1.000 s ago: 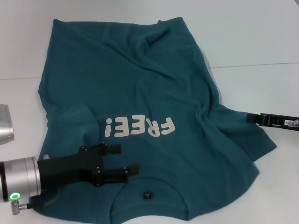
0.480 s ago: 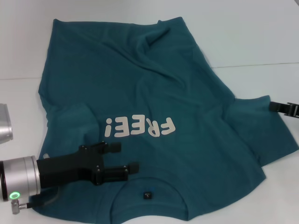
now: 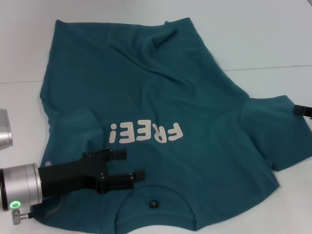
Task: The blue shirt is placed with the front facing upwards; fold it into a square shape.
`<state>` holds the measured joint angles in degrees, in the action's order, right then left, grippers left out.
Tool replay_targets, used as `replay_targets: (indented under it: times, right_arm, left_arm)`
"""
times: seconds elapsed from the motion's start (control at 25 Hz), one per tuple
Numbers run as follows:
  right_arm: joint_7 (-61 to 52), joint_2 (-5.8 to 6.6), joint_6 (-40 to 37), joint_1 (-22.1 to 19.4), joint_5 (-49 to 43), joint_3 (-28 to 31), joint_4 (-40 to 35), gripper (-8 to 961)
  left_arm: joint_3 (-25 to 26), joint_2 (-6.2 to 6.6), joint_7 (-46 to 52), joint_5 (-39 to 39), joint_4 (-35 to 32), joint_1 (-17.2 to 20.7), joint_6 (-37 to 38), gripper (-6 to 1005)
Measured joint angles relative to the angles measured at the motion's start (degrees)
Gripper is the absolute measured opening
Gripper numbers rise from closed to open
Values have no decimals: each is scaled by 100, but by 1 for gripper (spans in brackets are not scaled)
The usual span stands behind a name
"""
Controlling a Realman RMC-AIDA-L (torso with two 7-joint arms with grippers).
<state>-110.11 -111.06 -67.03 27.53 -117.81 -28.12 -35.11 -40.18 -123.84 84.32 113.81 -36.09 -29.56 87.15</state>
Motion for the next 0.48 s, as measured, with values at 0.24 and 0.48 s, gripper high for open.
replay_targets:
  times: [0.24,0.48]
  right_arm:
    - [-69,60,35,-10,-26,-8,-161,5]
    - [27,-16,58,81,-34,-52,-273,4]
  left_arm:
    - [5,0,21,-1,-10,16,4,949]
    - [10,-8,23,-17,-12,21,-1,949]
